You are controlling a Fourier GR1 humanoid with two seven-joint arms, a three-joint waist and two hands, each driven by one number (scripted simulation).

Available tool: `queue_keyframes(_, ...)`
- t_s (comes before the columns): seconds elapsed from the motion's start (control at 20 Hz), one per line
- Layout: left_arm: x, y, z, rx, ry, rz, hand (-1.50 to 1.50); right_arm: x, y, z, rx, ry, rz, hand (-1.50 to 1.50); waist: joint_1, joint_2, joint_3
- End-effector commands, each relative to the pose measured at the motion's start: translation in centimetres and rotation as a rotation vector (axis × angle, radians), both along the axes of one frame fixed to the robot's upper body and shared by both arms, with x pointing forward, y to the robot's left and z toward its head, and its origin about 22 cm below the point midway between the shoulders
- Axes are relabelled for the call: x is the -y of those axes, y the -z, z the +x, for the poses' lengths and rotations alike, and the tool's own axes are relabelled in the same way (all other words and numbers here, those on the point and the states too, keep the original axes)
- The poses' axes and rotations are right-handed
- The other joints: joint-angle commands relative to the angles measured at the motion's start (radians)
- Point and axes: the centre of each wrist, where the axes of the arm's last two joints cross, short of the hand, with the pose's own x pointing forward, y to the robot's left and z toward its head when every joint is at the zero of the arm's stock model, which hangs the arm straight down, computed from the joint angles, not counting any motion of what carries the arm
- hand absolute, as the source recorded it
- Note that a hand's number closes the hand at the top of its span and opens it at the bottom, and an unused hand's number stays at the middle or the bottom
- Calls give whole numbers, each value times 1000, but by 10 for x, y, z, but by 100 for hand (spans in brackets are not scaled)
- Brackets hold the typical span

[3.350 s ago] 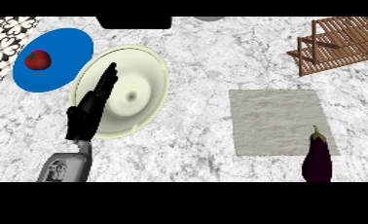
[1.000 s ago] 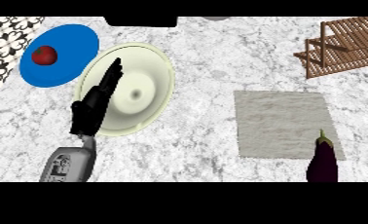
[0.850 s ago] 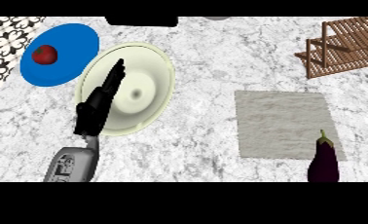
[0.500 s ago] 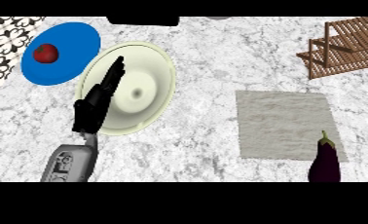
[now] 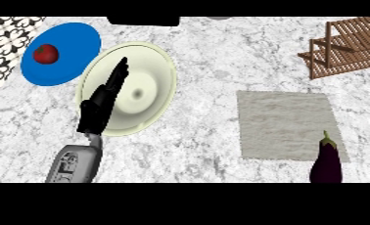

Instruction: Pick the lemon from the placemat and place it in the tiered shelf

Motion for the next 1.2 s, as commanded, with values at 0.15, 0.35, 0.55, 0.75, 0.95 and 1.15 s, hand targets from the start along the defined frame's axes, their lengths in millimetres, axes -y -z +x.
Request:
queue_keyframes(0.15,8,-1,8,3,-7,-6,0,4,-12,-3,47,-108,161,-150,-6,-1,0)
queue_keyframes(0.35,3,-9,7,1,-4,-8,0,14,-20,-11,37,-145,175,-150,-5,-4,0)
queue_keyframes(0.55,3,-6,2,8,-6,-3,0,19,-33,-17,90,-177,233,-150,-1,-3,0)
queue_keyframes(0.75,-9,-2,2,7,-15,6,0,25,-51,-24,217,-157,382,-150,-7,-4,0)
queue_keyframes(0.95,-9,-1,3,-2,-9,1,0,47,-89,-55,301,-106,477,-150,-7,-3,0)
queue_keyframes(1.15,-22,4,-1,-1,-21,-1,0,78,-107,-102,298,-12,530,-150,-10,-1,0)
